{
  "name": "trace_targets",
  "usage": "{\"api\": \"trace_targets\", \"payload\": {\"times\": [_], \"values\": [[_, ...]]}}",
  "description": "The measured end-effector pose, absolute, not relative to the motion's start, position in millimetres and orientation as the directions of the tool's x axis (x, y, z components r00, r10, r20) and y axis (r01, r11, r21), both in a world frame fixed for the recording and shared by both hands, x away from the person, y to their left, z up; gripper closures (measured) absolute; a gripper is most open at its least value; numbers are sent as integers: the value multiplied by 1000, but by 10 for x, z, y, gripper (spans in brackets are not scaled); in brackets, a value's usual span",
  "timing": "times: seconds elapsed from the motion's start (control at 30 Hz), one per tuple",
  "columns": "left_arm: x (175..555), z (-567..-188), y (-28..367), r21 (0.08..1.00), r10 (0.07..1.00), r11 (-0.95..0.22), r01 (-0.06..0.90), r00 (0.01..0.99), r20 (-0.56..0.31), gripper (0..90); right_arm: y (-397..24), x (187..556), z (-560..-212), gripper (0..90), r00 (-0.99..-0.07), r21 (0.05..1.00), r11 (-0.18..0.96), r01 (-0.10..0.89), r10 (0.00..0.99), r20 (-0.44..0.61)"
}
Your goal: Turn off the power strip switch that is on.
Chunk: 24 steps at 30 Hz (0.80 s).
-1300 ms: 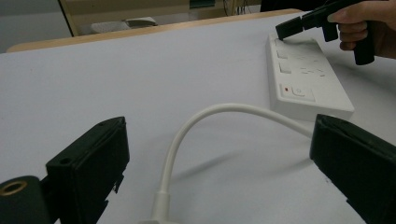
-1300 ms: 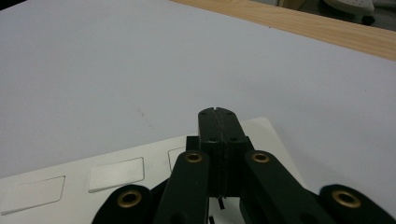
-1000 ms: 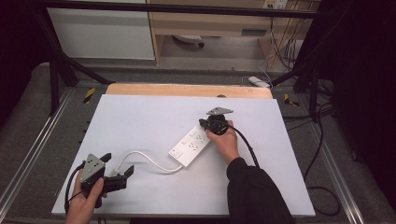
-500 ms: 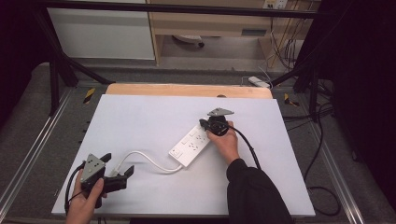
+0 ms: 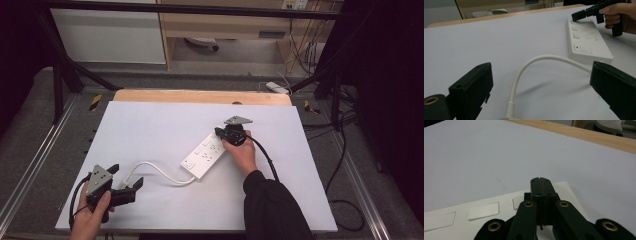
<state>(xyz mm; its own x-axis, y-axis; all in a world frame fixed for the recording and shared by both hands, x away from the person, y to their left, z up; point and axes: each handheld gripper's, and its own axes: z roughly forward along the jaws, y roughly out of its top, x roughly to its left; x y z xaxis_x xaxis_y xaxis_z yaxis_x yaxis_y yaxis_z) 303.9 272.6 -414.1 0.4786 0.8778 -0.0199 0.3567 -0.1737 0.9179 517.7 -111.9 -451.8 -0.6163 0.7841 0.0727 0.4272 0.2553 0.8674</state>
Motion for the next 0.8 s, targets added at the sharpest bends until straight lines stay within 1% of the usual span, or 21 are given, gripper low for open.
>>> {"api": "trace_targets", "payload": {"times": [0.33, 0.8], "values": [[3038, -4139, 2734, 918, 880, -173, 357, 475, -19, 49, -1132, 5145, -4448, 900, -621, 871, 257, 418, 781, 68], [3041, -4144, 2735, 916, 880, -176, 361, 475, -18, 49, -1252, 5099, -4285, 900, -611, 879, 231, 417, 787, 84]]}}
